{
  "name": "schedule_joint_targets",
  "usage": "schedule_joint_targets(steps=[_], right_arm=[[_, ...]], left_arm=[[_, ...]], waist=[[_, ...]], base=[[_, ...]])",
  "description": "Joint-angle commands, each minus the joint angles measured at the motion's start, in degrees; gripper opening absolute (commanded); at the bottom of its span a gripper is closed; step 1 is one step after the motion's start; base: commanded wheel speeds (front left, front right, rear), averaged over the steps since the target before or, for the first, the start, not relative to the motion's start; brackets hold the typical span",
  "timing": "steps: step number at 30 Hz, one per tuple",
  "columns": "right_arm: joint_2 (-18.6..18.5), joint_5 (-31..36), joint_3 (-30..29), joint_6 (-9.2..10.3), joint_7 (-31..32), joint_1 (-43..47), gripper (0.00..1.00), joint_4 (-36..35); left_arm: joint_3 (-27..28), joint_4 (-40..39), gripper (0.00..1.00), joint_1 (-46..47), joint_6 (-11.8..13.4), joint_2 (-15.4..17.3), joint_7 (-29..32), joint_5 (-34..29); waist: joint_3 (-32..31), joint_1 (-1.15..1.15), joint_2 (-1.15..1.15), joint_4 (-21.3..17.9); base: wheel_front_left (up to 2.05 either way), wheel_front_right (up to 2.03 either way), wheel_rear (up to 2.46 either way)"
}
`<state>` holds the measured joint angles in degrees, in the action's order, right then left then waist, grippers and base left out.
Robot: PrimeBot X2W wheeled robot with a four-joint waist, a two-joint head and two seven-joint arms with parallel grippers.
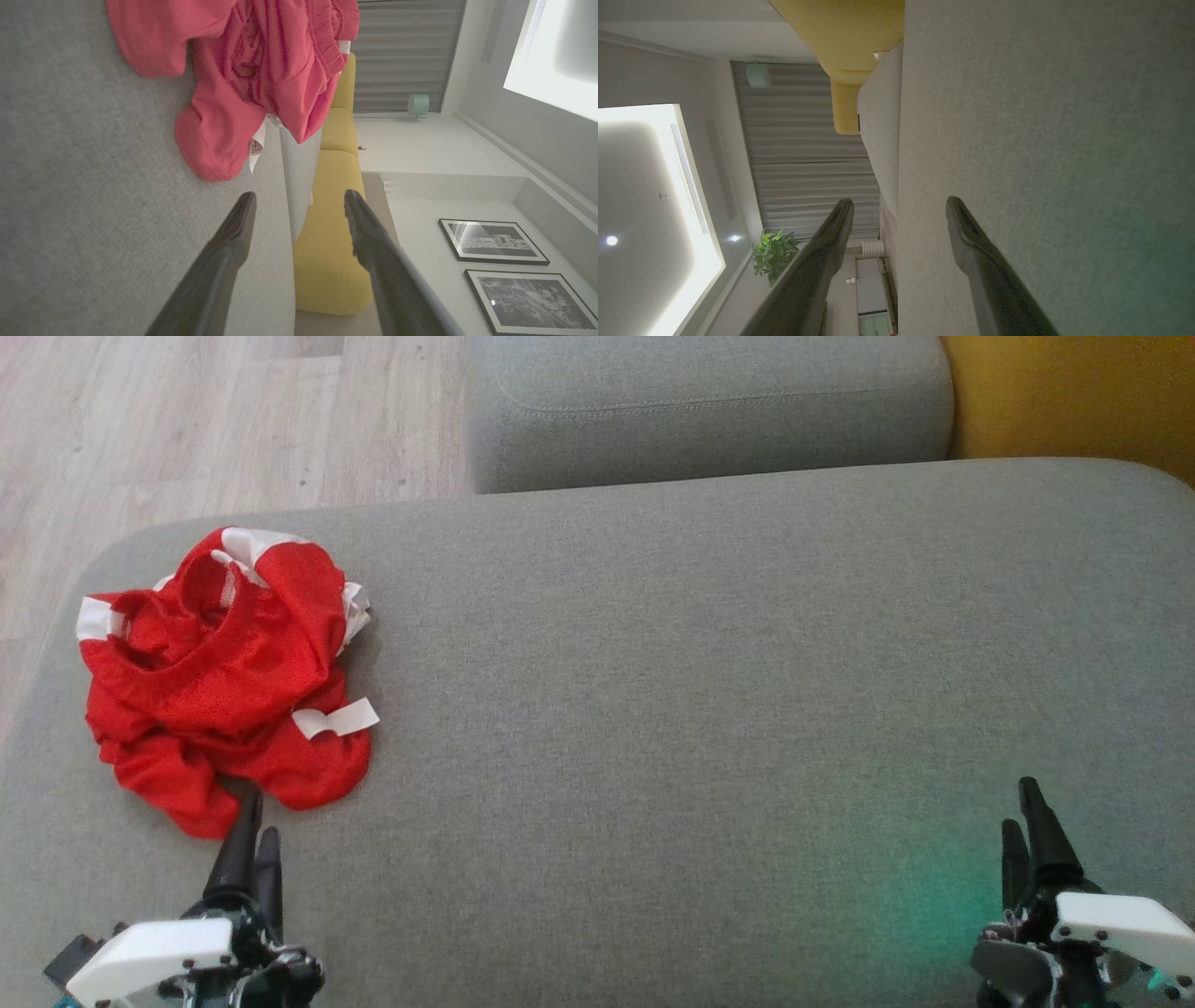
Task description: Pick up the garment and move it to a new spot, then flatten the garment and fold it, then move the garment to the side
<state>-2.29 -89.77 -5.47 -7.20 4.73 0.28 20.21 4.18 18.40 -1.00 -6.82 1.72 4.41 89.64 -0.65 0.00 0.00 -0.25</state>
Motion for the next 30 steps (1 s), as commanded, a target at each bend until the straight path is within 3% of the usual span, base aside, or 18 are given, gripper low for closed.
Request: schedule_joint_targets(steps=[1,30], right_arm=[[-0.2,1.3,0.6,-0.10,-0.6,-2.5,1.00,-1.9],[-0.3,25.2,7.7,-0.15,-5.7,-1.6,1.00,-6.0]], left_arm=[[0.1,-2.5,1.00,1.8,-0.2,0.6,-0.5,-1.3],[-3.7,-9.8,1.00,-2.0,4.6,0.7,-5.5,-27.5]], waist=[[-0.1,0.00,0.00,0.0],[-2.0,0.00,0.00,-0.2]], base=[[0.00,0.00,0.00],[0.00,0.00,0.00]])
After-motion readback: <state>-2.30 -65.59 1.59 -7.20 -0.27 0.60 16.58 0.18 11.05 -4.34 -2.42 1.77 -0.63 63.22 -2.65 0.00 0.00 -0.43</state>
